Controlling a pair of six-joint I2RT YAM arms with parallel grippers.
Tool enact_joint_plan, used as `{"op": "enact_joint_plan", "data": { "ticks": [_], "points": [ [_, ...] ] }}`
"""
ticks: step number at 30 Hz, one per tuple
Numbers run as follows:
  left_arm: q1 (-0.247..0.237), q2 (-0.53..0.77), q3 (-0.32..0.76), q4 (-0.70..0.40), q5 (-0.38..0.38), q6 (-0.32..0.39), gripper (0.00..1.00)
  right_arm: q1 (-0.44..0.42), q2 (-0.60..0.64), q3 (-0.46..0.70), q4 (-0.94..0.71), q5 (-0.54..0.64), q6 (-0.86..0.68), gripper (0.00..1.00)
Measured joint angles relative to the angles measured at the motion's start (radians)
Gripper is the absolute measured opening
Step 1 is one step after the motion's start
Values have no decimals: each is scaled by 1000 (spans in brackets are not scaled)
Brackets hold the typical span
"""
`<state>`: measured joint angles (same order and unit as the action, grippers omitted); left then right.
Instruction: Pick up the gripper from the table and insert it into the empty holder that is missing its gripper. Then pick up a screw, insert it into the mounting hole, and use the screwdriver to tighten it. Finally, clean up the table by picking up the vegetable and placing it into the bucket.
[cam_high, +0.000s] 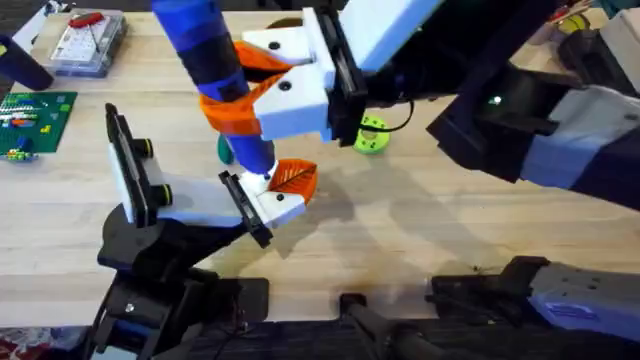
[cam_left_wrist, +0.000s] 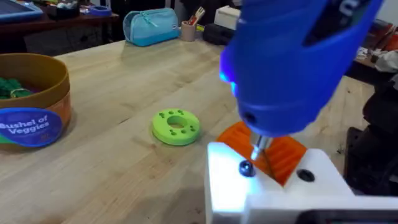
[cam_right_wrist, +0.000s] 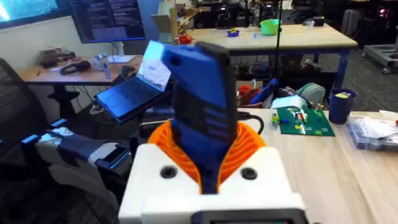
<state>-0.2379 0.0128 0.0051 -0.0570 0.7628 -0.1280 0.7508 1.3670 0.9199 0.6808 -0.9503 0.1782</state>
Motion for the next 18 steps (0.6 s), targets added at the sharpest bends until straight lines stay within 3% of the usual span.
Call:
{"op": "enact_joint_plan", "data": {
  "ticks": [18],
  "points": [
    [0, 0, 0, 0, 0, 0, 17, 15, 1, 0, -5, 11, -15, 85]
  ]
}}
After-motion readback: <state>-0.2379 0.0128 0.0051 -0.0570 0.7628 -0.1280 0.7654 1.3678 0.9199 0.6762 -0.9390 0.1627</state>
